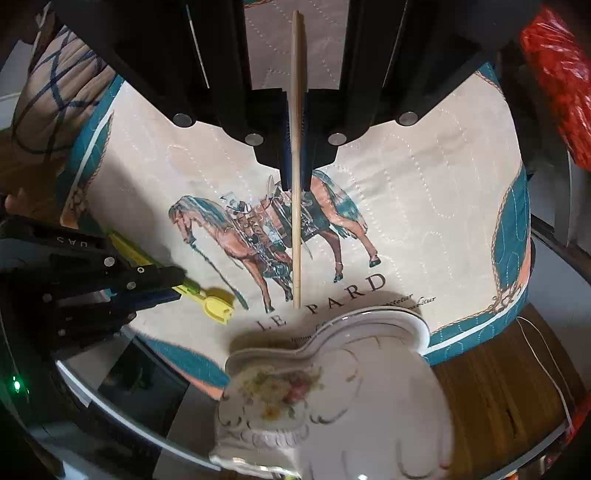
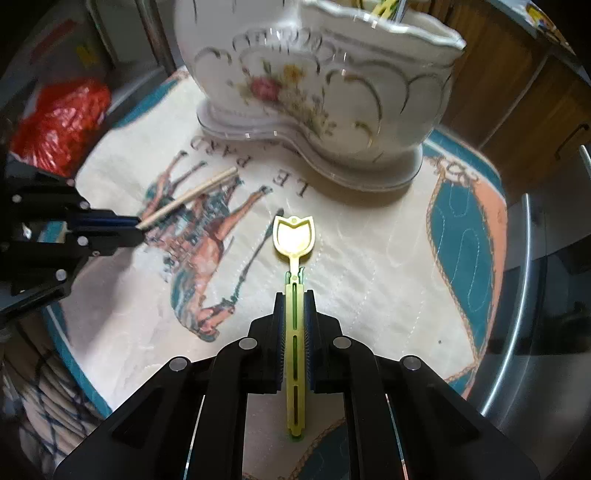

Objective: Organize utensils
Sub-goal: 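Grasp and lift the chopstick with the left tool while the right tool grasps the yellow utensil, then carry the chopstick with the left tool while the right tool carries the yellow utensil to the holder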

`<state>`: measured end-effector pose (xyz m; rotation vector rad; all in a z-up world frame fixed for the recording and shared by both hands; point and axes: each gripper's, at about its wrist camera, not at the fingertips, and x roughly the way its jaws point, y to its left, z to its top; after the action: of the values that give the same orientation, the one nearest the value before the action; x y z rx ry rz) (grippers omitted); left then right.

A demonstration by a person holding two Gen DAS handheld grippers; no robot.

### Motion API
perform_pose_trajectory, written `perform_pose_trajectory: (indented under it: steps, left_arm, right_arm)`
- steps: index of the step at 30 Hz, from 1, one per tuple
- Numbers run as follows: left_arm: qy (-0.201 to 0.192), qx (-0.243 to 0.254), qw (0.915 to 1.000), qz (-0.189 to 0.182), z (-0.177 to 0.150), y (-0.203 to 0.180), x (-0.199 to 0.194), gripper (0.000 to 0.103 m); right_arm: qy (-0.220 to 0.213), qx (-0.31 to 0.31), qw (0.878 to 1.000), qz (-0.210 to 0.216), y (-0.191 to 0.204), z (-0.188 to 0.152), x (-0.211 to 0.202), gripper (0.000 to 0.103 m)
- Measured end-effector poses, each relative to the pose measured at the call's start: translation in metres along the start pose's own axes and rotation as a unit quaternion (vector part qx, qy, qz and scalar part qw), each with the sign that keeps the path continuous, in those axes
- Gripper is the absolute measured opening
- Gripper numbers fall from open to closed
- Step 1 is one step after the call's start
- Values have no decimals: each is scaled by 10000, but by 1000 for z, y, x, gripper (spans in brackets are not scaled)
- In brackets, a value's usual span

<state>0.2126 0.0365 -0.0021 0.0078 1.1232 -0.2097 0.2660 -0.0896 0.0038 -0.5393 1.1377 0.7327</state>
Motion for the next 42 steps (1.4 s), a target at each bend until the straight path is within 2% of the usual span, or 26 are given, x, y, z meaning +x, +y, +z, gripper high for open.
perform_pose_trajectory:
  steps: [4,10,14,19,30,35,42]
  left_arm:
    - [-498,-225,9984,-162,-11,10,-16,4]
    - [-990,-472,9935,-318,-31,36,-38,4]
    - [-1286,-438,9905,-211,-34,38,-56,4]
    - [-1804,-422,9823,-278,-20,32,-87,4]
    - [-2579,-378,9651,-270,2,29,-120,4]
    - [-2824,-481,9576,-285,19,32,-125,4]
    - [-3281,-503,9429,-263,44,34,-132,4]
  right_arm:
    - [-542,107,9981,261,-7,-7,-15,10]
    - [-1116,200,9925,458,-6,-14,-32,10]
    - [-1526,282,9859,634,-10,-16,-44,10]
    - [-2147,441,9722,820,-14,-18,-65,10]
    - [-3053,740,9435,1052,-27,-16,-84,10]
    - [-3277,720,9371,962,-26,-13,-91,10]
    - [-3759,885,9186,836,-32,-7,-107,10]
